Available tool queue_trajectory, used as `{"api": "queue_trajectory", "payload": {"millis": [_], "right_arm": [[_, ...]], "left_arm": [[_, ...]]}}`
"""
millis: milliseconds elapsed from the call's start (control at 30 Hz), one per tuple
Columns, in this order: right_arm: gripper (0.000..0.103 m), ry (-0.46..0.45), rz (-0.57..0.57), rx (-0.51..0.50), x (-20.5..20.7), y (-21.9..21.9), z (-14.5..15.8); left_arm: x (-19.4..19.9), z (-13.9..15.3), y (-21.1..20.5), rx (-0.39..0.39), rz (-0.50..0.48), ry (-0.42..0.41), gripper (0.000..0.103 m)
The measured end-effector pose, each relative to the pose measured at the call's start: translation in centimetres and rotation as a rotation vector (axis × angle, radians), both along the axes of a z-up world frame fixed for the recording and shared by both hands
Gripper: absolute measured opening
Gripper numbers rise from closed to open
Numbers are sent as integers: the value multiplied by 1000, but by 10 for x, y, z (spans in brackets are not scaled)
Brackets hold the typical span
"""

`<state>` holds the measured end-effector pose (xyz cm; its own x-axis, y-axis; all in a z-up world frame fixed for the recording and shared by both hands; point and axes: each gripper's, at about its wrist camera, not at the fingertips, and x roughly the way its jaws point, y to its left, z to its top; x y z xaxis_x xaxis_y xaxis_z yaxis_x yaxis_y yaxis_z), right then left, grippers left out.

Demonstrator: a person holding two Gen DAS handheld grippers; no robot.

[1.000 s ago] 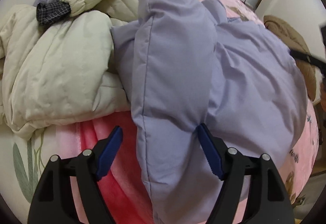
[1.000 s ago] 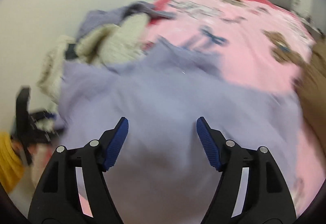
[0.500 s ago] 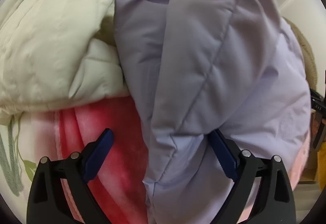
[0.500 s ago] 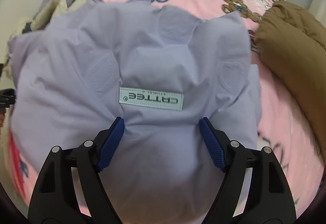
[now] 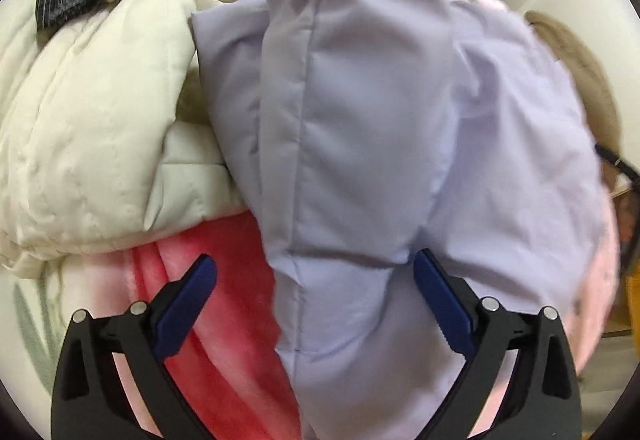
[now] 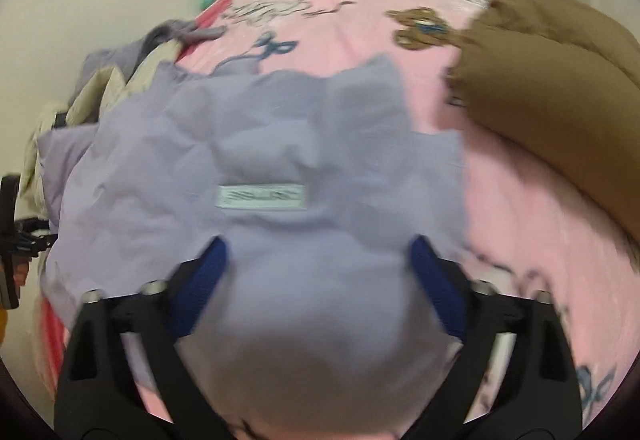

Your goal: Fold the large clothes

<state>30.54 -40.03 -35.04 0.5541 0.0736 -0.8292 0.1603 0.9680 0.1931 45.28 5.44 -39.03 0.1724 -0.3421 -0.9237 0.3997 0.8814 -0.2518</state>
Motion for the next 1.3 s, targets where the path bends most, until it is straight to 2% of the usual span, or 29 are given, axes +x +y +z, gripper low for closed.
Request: {"api": "queue_trajectory", "payload": {"millis": [133, 200, 367, 500, 567, 633, 733, 767, 800, 833, 900, 967, 1100, 1167, 1233, 1300], "right_arm": [[94, 111, -30, 46, 2, -35, -19], [95, 171, -39, 89, 7, -48, -34], [95, 212, -37, 209, 26, -61, -61], [94, 247, -39, 382, 45, -66, -84], [77, 232, -39, 404, 48, -61, -80], [45, 197, -15, 365, 44, -50, -68], [25, 147, -31, 333, 34, -37, -42], [23, 112, -39, 323, 26, -32, -26], [20, 92, -44, 311, 22, -29, -14], [19, 60, -49, 309, 13, -24, 3], [19, 11, -77, 337, -5, -18, 29], [19, 10, -86, 313, -13, -20, 36], [19, 107, -125, 318, -18, -31, 7], [20, 123, -136, 324, -14, -34, -4], [20, 132, -148, 326, -12, -31, -8], [21, 133, -145, 316, -12, -30, -7]], "left_arm": [[7, -9, 14, -20, 26, 62, 97], [10, -11, 16, -11, 20, 55, 97], [-1, -17, 12, -8, 25, 61, 97], [-14, -27, 20, -17, 44, 74, 97], [-13, -31, 21, -21, 54, 78, 97], [-19, -38, 24, -32, 64, 86, 97], [-30, -46, 29, -42, 75, 85, 97], [-35, -47, 29, -48, 68, 83, 95], [-37, -44, 28, -70, 46, 87, 85], [-38, -40, 30, -82, 22, 87, 80], [-45, -35, 23, -53, -31, 74, 80], [-45, -36, 21, -31, -66, 68, 81], [-24, -34, 36, -72, -4, 44, 94], [-14, -42, 40, -114, -7, 88, 98], [-3, -59, 48, -158, -5, 181, 98], [3, -71, 55, -205, 12, 227, 99]]}}
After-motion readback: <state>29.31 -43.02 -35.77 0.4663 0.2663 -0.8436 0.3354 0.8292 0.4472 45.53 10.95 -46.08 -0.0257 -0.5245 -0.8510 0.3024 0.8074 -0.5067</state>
